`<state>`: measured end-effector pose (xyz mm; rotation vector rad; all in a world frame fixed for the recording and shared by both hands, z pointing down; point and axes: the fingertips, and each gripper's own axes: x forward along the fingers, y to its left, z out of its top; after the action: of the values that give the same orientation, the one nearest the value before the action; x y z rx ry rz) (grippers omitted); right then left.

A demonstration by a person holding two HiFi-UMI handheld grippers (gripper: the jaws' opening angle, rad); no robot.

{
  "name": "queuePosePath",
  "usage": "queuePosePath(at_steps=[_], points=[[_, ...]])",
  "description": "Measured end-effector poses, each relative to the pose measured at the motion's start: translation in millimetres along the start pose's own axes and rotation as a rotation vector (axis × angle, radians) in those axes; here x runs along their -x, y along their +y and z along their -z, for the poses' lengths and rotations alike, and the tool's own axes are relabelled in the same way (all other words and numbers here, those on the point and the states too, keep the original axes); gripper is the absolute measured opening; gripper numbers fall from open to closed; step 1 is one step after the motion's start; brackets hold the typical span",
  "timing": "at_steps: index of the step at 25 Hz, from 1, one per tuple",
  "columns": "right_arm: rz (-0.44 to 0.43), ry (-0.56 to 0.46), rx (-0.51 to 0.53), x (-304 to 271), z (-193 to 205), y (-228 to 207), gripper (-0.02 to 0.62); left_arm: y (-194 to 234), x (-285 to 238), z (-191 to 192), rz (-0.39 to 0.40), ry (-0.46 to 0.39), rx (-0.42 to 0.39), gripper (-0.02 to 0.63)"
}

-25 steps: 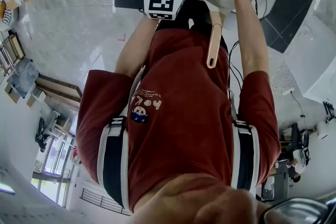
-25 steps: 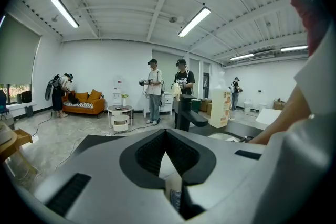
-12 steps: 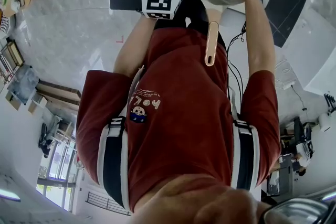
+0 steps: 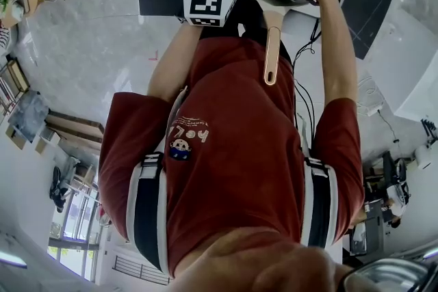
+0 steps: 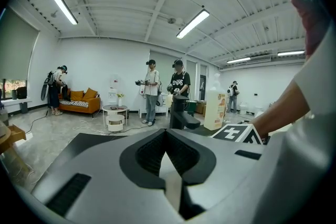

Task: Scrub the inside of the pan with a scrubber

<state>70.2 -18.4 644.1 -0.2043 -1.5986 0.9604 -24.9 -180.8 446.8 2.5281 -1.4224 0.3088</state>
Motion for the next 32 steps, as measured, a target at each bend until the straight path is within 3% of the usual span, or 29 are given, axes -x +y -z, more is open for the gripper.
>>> queuePosePath(at_steps=[8,17,22,25,32], points=[[-0.068,-0.148,0.083,-4.5,-54.1,21.6,0.058,2.4,0.3,0.6,-0.016,0.003,-0.003,0.006],[0.135,-0.284,0.043,0.1,-91.3,-33.1,0.06,5.4,3.0,1.7,-0.027,0.008,-0.01,0.006],[0.386,-0.258,-0.041,11.1,-73.4,-89.7,0.06,6.3,3.9,1.4,-0.03,0.011,-0.014,0.006],[0.491,-0.228,-0.04,14.9,-59.4,-105.7,0.06,6.5,5.3,1.4,-0.028,0.012,-0.016,0.006],[0.48,-0.142,-0.086,12.2,-27.6,-102.6,0.06,-0.1,3.2,-0.4,-0.017,0.005,-0.014,0.006]])
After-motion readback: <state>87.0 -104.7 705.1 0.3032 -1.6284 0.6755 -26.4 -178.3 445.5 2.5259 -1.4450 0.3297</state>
